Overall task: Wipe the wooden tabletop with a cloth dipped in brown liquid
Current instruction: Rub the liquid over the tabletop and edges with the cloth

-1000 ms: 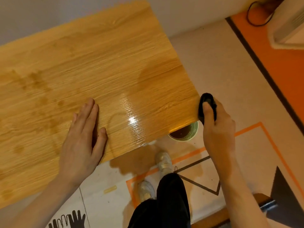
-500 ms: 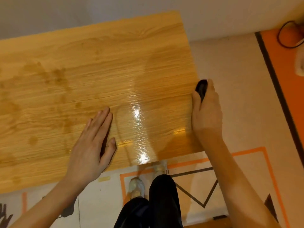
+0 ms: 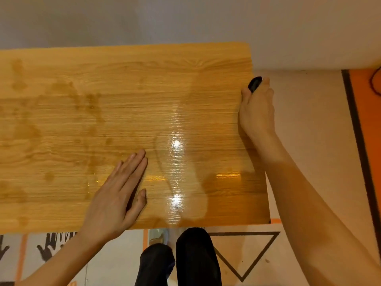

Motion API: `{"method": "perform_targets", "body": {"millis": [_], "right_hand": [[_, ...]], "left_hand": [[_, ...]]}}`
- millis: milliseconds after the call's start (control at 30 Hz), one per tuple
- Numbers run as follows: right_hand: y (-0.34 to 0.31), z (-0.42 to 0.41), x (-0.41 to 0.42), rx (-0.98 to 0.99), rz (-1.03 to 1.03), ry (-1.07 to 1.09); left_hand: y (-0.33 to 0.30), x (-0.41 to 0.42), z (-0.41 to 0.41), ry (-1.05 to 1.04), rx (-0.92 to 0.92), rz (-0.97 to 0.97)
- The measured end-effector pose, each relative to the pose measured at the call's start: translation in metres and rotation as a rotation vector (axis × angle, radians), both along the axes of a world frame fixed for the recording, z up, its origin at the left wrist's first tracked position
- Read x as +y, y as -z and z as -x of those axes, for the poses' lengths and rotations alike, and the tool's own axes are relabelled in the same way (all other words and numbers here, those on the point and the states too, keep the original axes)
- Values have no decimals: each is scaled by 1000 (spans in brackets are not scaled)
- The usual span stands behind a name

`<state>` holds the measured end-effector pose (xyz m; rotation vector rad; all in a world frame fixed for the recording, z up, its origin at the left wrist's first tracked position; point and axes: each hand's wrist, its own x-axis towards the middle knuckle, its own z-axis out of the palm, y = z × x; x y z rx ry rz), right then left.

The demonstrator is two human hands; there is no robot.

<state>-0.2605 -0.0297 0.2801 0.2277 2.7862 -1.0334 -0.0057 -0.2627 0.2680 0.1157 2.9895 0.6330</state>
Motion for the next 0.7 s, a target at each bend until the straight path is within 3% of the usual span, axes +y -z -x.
{"method": "perform_targets", "body": {"millis": [167, 333, 500, 700], "right_hand": [[-3, -54, 20, -12, 113, -31], [-11, -145, 50, -173, 108, 45], [-9, -101, 36, -63, 143, 21], [8, 11, -2, 121, 36, -32]], "left_hand": [[-7, -12, 17, 11, -10, -22], [-6, -54, 103, -211, 55, 26], [8, -76, 138, -292, 62, 61], [7, -72, 134, -293, 60, 46]]}}
